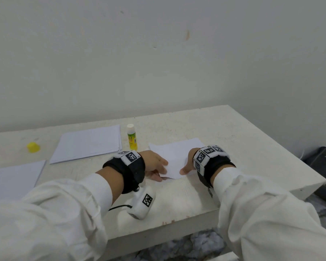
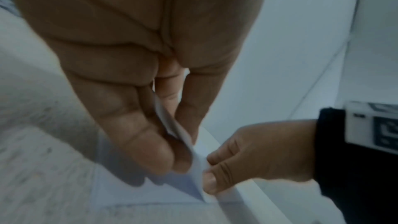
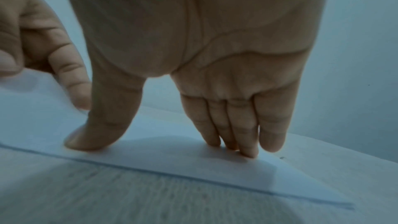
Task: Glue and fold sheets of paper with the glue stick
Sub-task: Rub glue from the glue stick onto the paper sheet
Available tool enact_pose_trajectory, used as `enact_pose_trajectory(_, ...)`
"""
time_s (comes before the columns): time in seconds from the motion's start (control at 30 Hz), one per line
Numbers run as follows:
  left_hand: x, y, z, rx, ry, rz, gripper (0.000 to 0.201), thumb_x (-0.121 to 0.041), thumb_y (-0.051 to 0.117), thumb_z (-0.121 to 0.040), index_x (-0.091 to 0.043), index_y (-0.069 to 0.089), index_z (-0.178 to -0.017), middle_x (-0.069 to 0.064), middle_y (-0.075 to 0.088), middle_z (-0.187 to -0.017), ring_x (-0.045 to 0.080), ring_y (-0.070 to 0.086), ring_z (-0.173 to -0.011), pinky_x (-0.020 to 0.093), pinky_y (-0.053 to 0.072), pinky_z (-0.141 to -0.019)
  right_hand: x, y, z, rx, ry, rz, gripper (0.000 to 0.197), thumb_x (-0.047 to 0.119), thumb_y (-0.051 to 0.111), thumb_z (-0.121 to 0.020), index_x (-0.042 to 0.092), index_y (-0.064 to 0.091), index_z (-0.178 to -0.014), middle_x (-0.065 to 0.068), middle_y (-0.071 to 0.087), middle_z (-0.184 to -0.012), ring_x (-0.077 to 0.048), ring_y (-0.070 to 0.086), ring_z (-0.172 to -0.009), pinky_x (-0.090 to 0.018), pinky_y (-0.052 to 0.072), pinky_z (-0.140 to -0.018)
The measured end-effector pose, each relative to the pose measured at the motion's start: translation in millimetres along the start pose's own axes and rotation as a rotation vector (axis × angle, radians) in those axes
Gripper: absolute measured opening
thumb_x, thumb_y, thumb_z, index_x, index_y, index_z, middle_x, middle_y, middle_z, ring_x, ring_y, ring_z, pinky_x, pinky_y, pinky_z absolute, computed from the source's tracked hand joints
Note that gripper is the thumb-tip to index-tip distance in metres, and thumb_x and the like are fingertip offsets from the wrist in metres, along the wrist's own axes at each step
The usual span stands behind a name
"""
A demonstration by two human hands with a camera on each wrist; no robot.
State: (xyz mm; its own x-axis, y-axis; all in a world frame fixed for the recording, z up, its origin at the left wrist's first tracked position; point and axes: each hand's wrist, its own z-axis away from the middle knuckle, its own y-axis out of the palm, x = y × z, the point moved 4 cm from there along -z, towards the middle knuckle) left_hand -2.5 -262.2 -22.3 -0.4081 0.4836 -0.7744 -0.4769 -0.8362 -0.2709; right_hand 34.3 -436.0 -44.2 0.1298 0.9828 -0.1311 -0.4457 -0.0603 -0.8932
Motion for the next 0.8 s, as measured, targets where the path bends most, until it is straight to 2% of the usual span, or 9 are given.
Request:
enact_pose_trajectory(0.07, 3, -4, -1, -0.026, -0.017, 0.111, 0.025, 0.015, 0.06, -0.083, -0.005, 0.059, -0.098, 0.015, 0.063, -0.081, 0.027, 0.067, -0.067, 0.033, 0.059, -0.063, -1, -2, 1, 0.018, 0.0, -0.049, 0.078, 0.079, 0.067, -0.037, 0.018, 0.06, -0.085, -0.005, 0.066, -0.095, -0.032, 0.062, -0.094, -0.048, 0.05, -0.086)
enact_pose_trajectory(0.17, 7, -10, -2, -0.031, -0.028, 0.257, 0.018, 0.014, 0.057, -0.085, 0.002, 0.057, -0.098, 0.018, 0.063, -0.077, 0.028, 0.068, -0.057, 0.033, 0.059, -0.051, -8, -4, 4, 0.07, -0.031, -0.129, 0.062, 0.067, 0.073, -0.048, 0.019, 0.063, -0.086, -0.004, 0.069, -0.101, -0.029, 0.064, -0.094, -0.044, 0.049, -0.09)
enact_pose_trajectory(0.23, 9, -12, -3, -0.017, -0.033, 0.325, 0.015, 0.014, 0.056, -0.086, 0.004, 0.054, -0.097, 0.018, 0.065, -0.069, 0.028, 0.068, -0.052, 0.032, 0.057, -0.048, -16, -9, 20, 0.058, -0.024, -0.161, 0.063, 0.061, 0.072, -0.058, 0.023, 0.064, -0.107, -0.004, 0.062, -0.124, -0.029, 0.059, -0.109, -0.043, 0.045, -0.096)
enact_pose_trajectory(0.33, 8, -12, -4, 0.02, -0.045, 0.386, 0.008, 0.013, 0.052, -0.089, 0.005, 0.052, -0.089, 0.019, 0.066, -0.061, 0.026, 0.067, -0.049, 0.031, 0.056, -0.047, -24, -18, 53, 0.023, -0.047, -0.213, 0.068, 0.032, 0.062, -0.088, 0.015, 0.031, -0.147, -0.006, 0.03, -0.153, -0.026, 0.032, -0.139, -0.036, 0.03, -0.111)
enact_pose_trajectory(0.4, 8, -11, -5, 0.039, -0.05, 0.4, 0.006, 0.011, 0.051, -0.09, 0.006, 0.053, -0.087, 0.019, 0.066, -0.061, 0.024, 0.066, -0.049, 0.028, 0.056, -0.048, -24, -27, 73, -0.051, -0.118, -0.267, 0.049, 0.017, 0.054, -0.094, 0.01, 0.042, -0.141, -0.007, 0.039, -0.148, -0.022, 0.039, -0.134, -0.027, 0.035, -0.103)
enact_pose_trajectory(0.5, 7, -12, -9, 0.06, -0.056, 0.387, 0.006, 0.01, 0.051, -0.091, 0.008, 0.055, -0.087, 0.018, 0.067, -0.064, 0.023, 0.067, -0.05, 0.027, 0.056, -0.051, -15, -37, 99, -0.182, -0.256, -0.467, 0.018, 0.009, 0.054, -0.09, 0.007, 0.071, -0.098, -0.006, 0.065, -0.121, -0.015, 0.06, -0.096, -0.019, 0.046, -0.07)
enact_pose_trajectory(0.57, 7, -13, -9, 0.059, -0.061, 0.385, 0.006, 0.01, 0.05, -0.091, 0.009, 0.054, -0.086, 0.019, 0.067, -0.063, 0.023, 0.067, -0.05, 0.028, 0.056, -0.051, -1, -34, 114, -0.138, -0.348, -0.518, 0.019, 0.01, 0.056, -0.089, 0.007, 0.073, -0.096, -0.003, 0.067, -0.117, -0.012, 0.061, -0.096, -0.018, 0.047, -0.078)
enact_pose_trajectory(0.67, 7, -13, -6, 0.054, -0.062, 0.405, 0.006, 0.013, 0.049, -0.09, 0.009, 0.05, -0.087, 0.022, 0.066, -0.061, 0.027, 0.067, -0.051, 0.03, 0.057, -0.053, 31, -21, 131, 0.004, -0.484, -0.283, 0.039, 0.013, 0.045, -0.096, 0.017, 0.056, -0.132, -0.002, 0.053, -0.137, -0.017, 0.048, -0.124, -0.023, 0.034, -0.102)
enact_pose_trajectory(0.8, 9, -15, -10, 0.03, -0.043, 0.449, 0.015, 0.02, 0.048, -0.087, 0.008, 0.048, -0.096, 0.029, 0.064, -0.067, 0.038, 0.067, -0.059, 0.038, 0.057, -0.057, 55, -1, 131, 0.141, -0.489, 0.05, 0.05, 0.01, 0.033, -0.1, 0.003, 0.021, -0.148, -0.016, 0.037, -0.146, -0.027, 0.041, -0.129, -0.031, 0.033, -0.103)
